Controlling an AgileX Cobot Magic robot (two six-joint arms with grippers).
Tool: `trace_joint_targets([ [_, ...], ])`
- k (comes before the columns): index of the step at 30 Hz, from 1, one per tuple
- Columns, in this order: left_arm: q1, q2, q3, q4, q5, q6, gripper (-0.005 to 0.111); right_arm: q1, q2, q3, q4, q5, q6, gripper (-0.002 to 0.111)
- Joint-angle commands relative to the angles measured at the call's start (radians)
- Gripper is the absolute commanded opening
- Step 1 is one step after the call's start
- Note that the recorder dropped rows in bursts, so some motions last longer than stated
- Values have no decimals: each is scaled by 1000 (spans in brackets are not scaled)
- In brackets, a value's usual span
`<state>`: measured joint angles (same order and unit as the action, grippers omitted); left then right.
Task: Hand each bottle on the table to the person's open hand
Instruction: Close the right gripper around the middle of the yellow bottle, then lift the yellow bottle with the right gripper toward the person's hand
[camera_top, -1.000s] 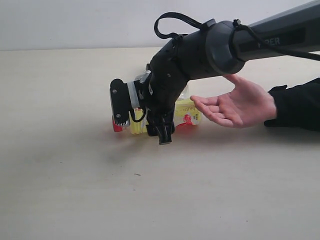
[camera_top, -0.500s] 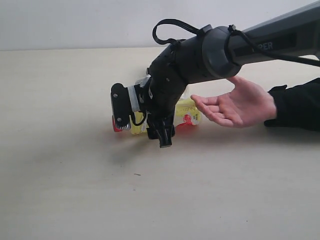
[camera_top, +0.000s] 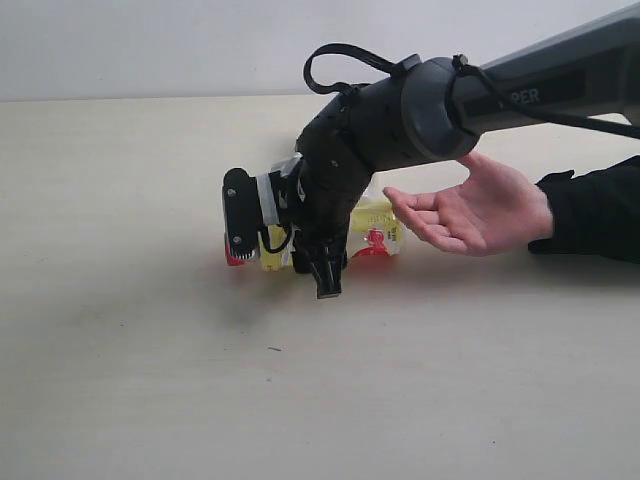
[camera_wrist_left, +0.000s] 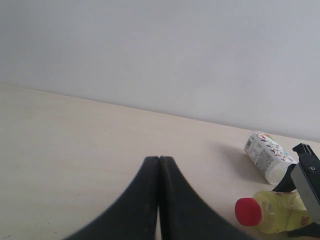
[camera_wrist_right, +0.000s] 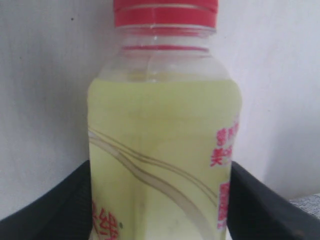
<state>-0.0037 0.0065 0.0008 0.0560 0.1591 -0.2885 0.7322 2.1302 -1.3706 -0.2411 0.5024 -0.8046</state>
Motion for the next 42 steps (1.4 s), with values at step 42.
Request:
trace_joint_targets([
  [42, 3, -7, -1, 4, -8, -2, 2, 174, -246, -322, 99, 643, 773, 0],
])
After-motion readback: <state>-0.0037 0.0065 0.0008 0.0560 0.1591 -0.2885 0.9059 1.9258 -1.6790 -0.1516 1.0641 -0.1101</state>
